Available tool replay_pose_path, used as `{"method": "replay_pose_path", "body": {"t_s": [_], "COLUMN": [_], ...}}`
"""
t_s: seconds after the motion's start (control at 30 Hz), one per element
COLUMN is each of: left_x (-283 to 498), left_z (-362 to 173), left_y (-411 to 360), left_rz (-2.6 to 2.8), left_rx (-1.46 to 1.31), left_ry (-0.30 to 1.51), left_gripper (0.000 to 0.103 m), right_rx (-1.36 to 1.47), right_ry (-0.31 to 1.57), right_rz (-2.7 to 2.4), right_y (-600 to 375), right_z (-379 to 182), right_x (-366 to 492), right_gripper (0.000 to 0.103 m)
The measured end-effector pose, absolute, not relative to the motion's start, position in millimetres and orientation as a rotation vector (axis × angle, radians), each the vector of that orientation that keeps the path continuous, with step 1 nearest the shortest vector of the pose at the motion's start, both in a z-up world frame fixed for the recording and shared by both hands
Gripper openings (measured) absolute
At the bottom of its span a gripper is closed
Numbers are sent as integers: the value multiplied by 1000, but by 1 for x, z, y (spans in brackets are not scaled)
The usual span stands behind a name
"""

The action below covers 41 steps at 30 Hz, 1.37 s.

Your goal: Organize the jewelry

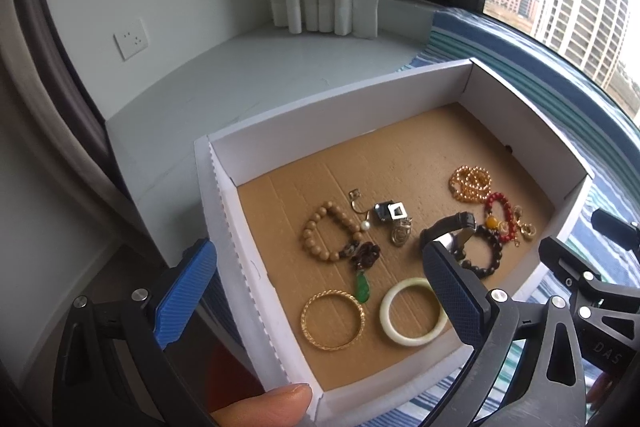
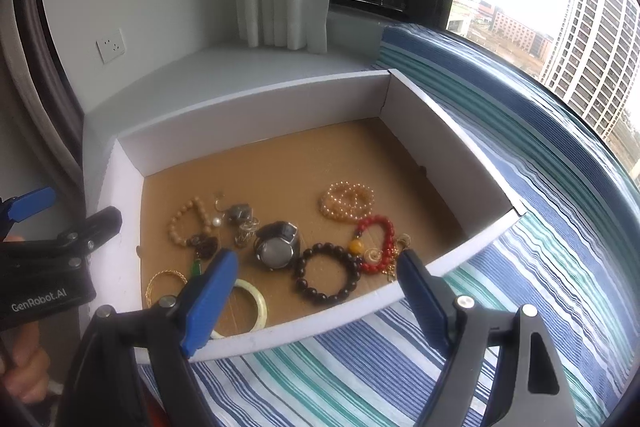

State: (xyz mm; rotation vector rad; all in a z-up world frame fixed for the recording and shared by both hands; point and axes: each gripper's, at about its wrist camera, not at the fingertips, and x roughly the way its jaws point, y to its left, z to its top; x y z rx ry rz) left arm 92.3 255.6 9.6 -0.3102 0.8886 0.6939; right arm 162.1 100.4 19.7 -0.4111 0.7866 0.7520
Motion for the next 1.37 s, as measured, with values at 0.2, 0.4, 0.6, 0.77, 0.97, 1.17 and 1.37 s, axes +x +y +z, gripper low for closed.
{"method": "replay_pose_path", "body": {"t_s": [0.2,0.4,0.6,0.77,0.97,1.17,1.37], "left_x": [91,89,89,89,88,90,87], "left_z": [13,17,17,17,16,13,13], "left_y": [252,250,248,248,249,249,241], "left_rz": [693,689,683,681,685,678,680], "left_rx": [-307,-317,-317,-319,-321,-323,-300], "left_ry": [878,875,878,880,879,882,867], "left_gripper": [102,102,102,102,102,102,102], "right_rx": [-417,-412,-418,-423,-423,-432,-423], "right_ry": [792,803,810,819,829,848,850], "right_rz": [752,755,744,744,739,729,725], "right_y": [101,102,103,105,105,103,99], "right_z": [22,24,22,21,18,7,5], "right_x": [161,160,161,161,161,161,160], "right_gripper": [83,83,83,83,83,83,83]}}
